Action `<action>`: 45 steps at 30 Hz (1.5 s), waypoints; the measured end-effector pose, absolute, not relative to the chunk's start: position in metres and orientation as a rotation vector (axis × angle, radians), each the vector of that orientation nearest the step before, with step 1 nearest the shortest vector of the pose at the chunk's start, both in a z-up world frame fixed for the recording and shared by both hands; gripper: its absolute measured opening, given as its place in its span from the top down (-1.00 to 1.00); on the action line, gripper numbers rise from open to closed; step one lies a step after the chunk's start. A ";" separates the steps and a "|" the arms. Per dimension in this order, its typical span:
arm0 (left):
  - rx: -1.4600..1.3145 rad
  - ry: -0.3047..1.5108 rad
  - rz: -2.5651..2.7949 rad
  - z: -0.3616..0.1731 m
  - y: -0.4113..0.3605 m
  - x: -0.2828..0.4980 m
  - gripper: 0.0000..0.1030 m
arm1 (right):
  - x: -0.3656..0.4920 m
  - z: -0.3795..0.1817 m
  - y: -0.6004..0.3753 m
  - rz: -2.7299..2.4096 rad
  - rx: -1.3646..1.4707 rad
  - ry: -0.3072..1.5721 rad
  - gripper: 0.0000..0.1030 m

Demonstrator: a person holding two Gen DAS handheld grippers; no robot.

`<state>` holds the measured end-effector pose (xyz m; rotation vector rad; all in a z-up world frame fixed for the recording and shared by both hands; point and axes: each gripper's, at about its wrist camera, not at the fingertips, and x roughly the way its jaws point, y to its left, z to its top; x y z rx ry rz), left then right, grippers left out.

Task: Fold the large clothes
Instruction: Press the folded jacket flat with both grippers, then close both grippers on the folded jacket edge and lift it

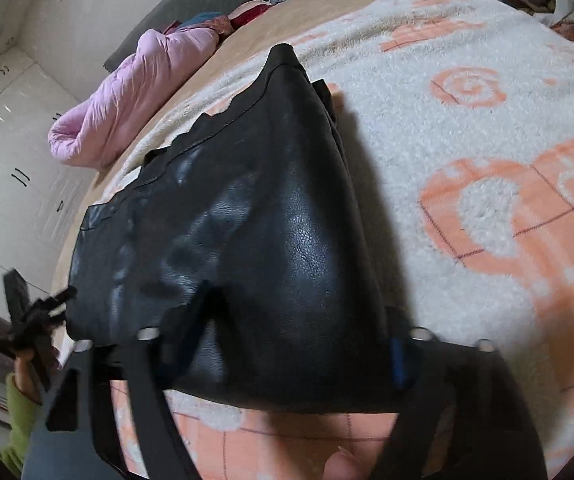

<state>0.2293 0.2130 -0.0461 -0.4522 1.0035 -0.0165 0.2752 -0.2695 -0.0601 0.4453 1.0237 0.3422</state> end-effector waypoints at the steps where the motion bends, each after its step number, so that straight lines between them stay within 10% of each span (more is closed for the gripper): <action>1: -0.489 1.002 -0.037 -0.049 0.213 0.227 -0.36 | 0.274 -0.059 -0.270 0.341 0.442 1.021 0.09; 4: -0.477 1.001 -0.040 -0.047 0.205 0.222 -0.04 | 0.267 -0.051 -0.275 0.351 0.455 1.002 0.41; 11: -0.427 0.994 -0.036 -0.035 0.188 0.193 0.03 | 0.245 -0.043 -0.280 0.307 0.411 1.026 0.39; 22: -0.338 0.971 0.013 -0.026 0.177 0.177 -0.24 | 0.204 0.007 -0.253 0.051 0.071 0.815 -0.70; 45: -0.295 0.923 0.065 -0.014 0.189 0.181 -0.65 | 0.218 -0.036 -0.071 0.397 -0.136 1.015 0.01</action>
